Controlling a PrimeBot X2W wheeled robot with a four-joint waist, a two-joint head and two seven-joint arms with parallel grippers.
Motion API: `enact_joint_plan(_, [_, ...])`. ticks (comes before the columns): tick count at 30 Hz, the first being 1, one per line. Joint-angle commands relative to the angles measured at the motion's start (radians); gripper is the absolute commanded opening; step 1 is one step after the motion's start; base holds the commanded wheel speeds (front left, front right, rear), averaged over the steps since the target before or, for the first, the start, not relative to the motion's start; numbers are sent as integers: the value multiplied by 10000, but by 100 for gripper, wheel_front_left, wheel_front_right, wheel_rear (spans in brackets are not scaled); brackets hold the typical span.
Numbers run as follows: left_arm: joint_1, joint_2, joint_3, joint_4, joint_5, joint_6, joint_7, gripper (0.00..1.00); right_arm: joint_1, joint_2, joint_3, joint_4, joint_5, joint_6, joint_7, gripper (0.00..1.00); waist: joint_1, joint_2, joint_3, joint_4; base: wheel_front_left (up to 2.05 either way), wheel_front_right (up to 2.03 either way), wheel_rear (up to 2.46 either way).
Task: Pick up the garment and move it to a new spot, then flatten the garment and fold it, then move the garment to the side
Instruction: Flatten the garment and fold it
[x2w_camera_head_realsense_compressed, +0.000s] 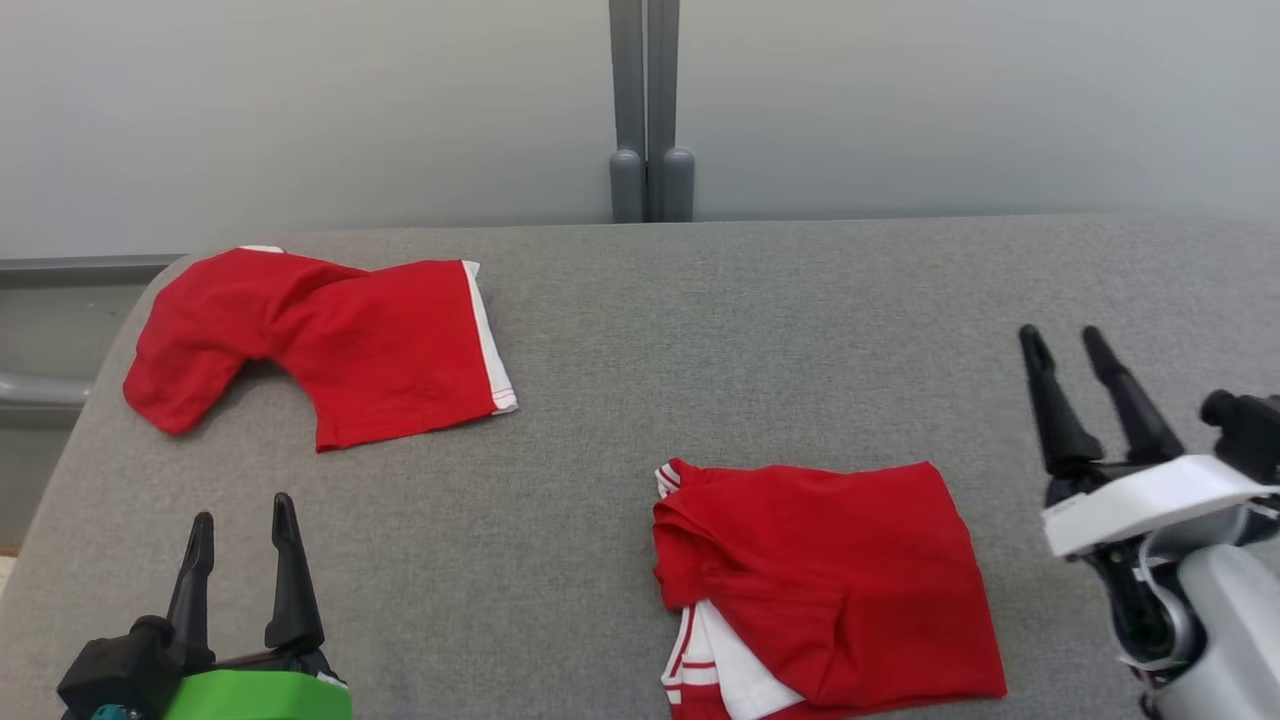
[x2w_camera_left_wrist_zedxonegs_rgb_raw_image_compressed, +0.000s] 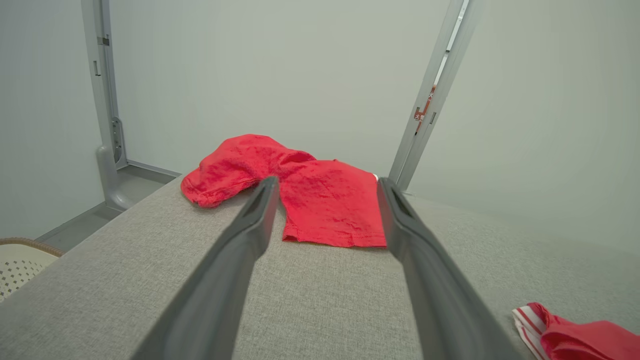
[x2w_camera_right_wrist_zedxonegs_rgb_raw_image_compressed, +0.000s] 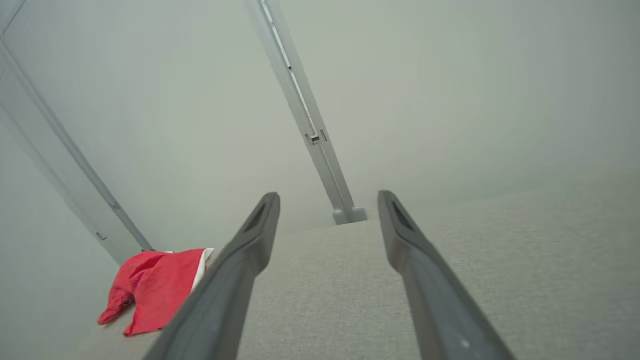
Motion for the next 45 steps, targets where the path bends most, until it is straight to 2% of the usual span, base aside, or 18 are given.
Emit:
enact_joint_plan(1, [93, -51, 27, -54, 131, -6, -29, 100, 294, -125, -431, -12, -413, 5, -56, 100, 0, 0, 9, -247, 0, 0, 0])
enact_joint_plan(6, [78, -128, 24, -81, 179, -67, -29, 100, 967, 126, -1718, 293, -1436, 5, -52, 100, 0, 0, 123, -543, 0, 0, 0])
enact_joint_plan(12, [-138, -171, -15, -36, 227, -100, -29, 100, 1216, 566, -1861, 756, -2101, 5, 1, 100, 0, 0, 130, -641, 0, 0, 0])
enact_joint_plan(13, [-152, -177, -11, -31, 243, -101, -29, 100, 1217, 606, -1810, 824, -2185, 5, 31, 81, 0, 0, 117, -643, 0, 0, 0])
enact_joint_plan(14, [-164, -183, -14, -20, 261, -112, -29, 100, 1214, 643, -1664, 908, -2258, 5, 145, 36, 0, 0, 98, -633, 0, 0, 0])
enact_joint_plan(15, [-163, -185, -26, -3, 274, -127, -29, 100, 1224, 645, -1461, 983, -2258, 5, 324, 0, 0, 0, 79, -614, 0, 0, 0])
enact_joint_plan(22, [-253, -197, -81, 53, 344, -198, -29, 100, 1317, 834, 530, 1685, -1556, 5, 1764, 0, 0, 0, 5, -201, 0, 0, 0])
enact_joint_plan(33, [-325, -208, -6, 123, 401, -247, -29, 100, 653, 1442, 2937, 3113, -277, 5, 1672, 0, 0, 0, 247, 434, 0, 0, 0])
enact_joint_plan(41, [-372, -214, 39, 237, 415, -254, -29, 100, 362, 1397, 5312, 2560, 776, 5, 1179, 0, 0, 0, 335, 499, 0, 0, 0])
enact_joint_plan(45, [-375, -219, 24, 288, 411, -210, -29, 100, 84, 1082, 6282, 1823, 1425, 5, 802, 0, 0, 0, 283, 339, 0, 0, 0])
